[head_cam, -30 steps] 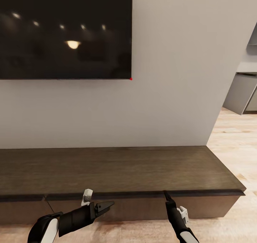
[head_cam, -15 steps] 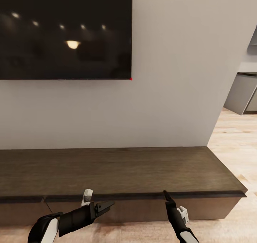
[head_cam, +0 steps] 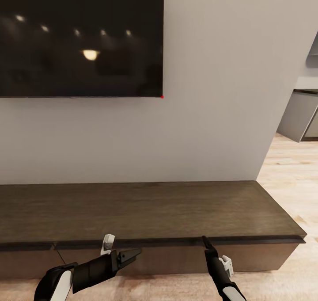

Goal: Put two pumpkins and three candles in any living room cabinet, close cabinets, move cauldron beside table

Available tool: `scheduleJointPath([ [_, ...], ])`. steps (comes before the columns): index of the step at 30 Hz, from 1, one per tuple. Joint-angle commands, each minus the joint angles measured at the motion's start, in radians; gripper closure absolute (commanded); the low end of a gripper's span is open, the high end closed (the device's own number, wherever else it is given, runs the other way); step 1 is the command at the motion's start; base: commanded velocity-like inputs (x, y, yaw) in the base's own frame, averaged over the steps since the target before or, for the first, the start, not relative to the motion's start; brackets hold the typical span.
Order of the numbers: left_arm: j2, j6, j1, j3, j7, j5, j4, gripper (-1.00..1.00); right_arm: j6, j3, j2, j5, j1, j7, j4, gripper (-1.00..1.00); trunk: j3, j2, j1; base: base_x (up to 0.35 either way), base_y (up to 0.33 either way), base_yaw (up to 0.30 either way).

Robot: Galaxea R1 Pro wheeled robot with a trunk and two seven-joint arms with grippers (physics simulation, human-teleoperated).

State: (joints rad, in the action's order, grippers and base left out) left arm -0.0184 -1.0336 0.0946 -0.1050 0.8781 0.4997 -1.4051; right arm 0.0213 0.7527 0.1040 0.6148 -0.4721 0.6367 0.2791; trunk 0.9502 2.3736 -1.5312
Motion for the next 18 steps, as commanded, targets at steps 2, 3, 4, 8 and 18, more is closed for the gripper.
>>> scheduleJointPath([
  [2,0.000,-0.003,0.001,-0.001,0.005,-0.003,0.000,-1.00,0.002,0.001,0.000,0.007,0.000,0.003,-0.001,-1.00,0.001,0.000,0.000,0.000,0.000,0.000],
  [3,-0.001,-0.003,0.001,-0.001,0.005,-0.003,0.000,-1.00,0.002,0.001,0.000,0.007,0.000,0.003,-0.001,-1.00,0.001,0.000,0.000,0.000,0.000,0.000],
  [4,-0.001,-0.003,0.001,-0.002,0.005,-0.003,0.000,-1.00,0.002,0.001,0.000,0.007,0.000,0.003,-0.001,-1.00,0.001,0.000,0.000,0.000,0.000,0.000],
  [8,0.000,-0.003,0.001,-0.001,0.005,-0.003,0.000,-1.00,0.003,0.001,0.000,0.006,0.000,0.003,0.000,-1.00,0.001,0.000,0.000,0.000,0.000,0.000],
  [18,0.000,-0.003,0.001,-0.001,0.005,-0.003,0.000,-1.00,0.004,0.000,0.000,0.010,0.000,0.003,0.000,1.00,0.001,0.000,0.000,0.000,0.000,0.000],
])
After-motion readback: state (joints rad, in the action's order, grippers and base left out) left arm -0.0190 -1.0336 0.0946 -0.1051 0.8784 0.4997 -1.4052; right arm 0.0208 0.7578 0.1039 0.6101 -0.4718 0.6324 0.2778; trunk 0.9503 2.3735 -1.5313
